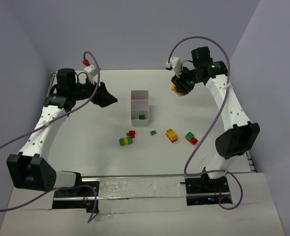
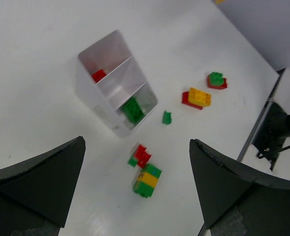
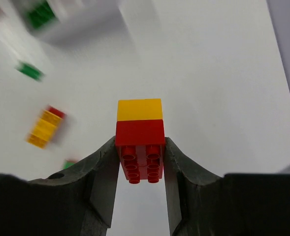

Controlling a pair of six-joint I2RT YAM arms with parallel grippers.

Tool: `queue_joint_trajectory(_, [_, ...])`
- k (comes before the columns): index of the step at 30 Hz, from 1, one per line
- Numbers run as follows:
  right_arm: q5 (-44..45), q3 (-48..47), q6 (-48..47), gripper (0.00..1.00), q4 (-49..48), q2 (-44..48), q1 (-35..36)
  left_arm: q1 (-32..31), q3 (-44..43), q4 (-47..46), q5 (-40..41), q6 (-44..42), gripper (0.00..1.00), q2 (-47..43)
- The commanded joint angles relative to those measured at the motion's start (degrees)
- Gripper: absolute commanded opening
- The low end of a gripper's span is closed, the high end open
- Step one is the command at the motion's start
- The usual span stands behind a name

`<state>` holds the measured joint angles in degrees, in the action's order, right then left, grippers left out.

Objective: Sort the legos into containers by color

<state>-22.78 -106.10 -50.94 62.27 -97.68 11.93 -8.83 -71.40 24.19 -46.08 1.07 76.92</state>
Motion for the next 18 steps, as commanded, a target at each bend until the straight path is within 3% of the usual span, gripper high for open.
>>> queue_joint_trajectory(1, [-21.8, -0.3, 16.6, 0.0, 0.2, 4.9, 2.8, -6.7, -1.2, -10.6, -6.7, 5.4, 0.97, -2.5])
queue_joint_trajectory(8, [-33.8, 4.9, 28.4, 0.0, -8.8, 9.0, 9.0, -16.0, -4.3, -14.3, -8.5, 9.3, 0.94, 0.1])
queue_joint_trajectory(14, [-36.9, 7.1, 30.5, 0.0, -9.1, 9.9, 13.6, -17.7, -2.2, -19.9, -15.2, 12.1, 0.88, 0.3])
queue_joint_trajectory(18, [-38.4, 7.7, 30.6, 0.0, -8.7, 9.9, 14.8, -19.4, -1.8, -18.5, -14.0, 9.5, 0.86, 0.4])
